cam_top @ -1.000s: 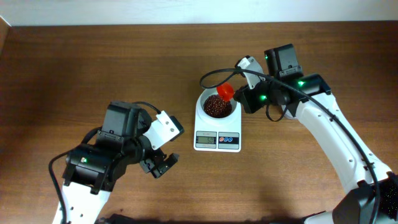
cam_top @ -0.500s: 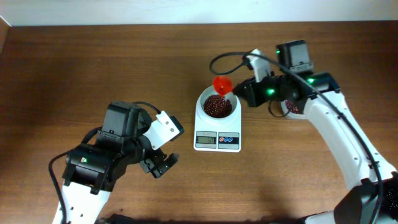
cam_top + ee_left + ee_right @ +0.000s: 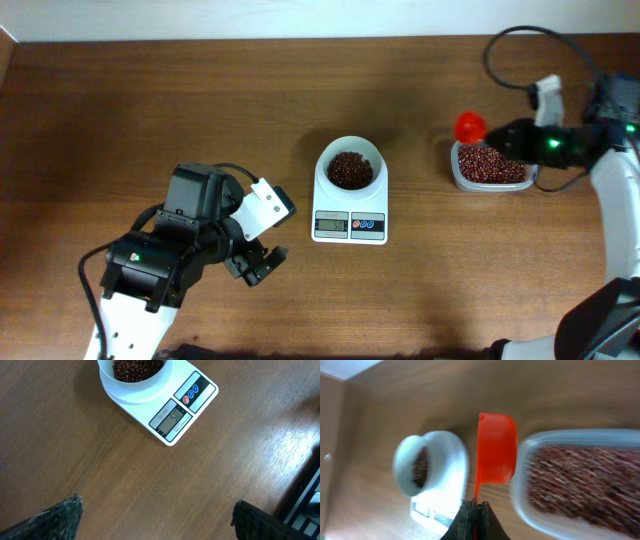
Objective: Scoop and weigh 50g on scale
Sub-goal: 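Carry the empty scoop right past the bean tub with right gripper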
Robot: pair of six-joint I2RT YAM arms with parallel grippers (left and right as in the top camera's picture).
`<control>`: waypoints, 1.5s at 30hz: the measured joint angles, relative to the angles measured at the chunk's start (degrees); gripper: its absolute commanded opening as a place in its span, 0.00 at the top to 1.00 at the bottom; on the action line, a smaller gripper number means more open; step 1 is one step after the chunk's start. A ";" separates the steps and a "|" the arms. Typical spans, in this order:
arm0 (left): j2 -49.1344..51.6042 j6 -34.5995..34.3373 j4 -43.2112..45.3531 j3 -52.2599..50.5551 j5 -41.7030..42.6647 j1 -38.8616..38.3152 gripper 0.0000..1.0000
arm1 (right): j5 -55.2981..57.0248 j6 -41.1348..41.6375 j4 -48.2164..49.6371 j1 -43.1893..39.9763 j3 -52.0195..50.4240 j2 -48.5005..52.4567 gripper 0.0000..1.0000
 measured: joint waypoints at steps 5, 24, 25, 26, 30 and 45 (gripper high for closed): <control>0.00 0.00 0.00 0.00 0.00 0.00 0.01 | 11.78 -0.11 -3.98 -3.52 0.00 -0.63 0.96; 0.00 0.00 0.02 0.00 0.00 0.00 0.01 | 48.63 -0.39 -4.44 9.68 0.00 -9.46 0.96; 0.00 0.00 0.02 0.00 0.00 0.00 0.01 | 48.89 -0.37 -4.46 9.68 0.00 -9.46 0.96; 0.00 0.00 0.02 0.00 0.00 0.00 0.01 | 48.92 -0.35 -4.44 9.68 0.00 -9.46 0.96; 0.00 0.00 0.02 0.00 0.00 0.00 0.01 | 35.28 2.40 -2.62 9.68 0.00 -9.46 0.96; 0.00 0.00 0.00 0.00 0.00 0.00 0.01 | 11.08 19.78 -6.84 10.60 -0.61 -9.53 0.96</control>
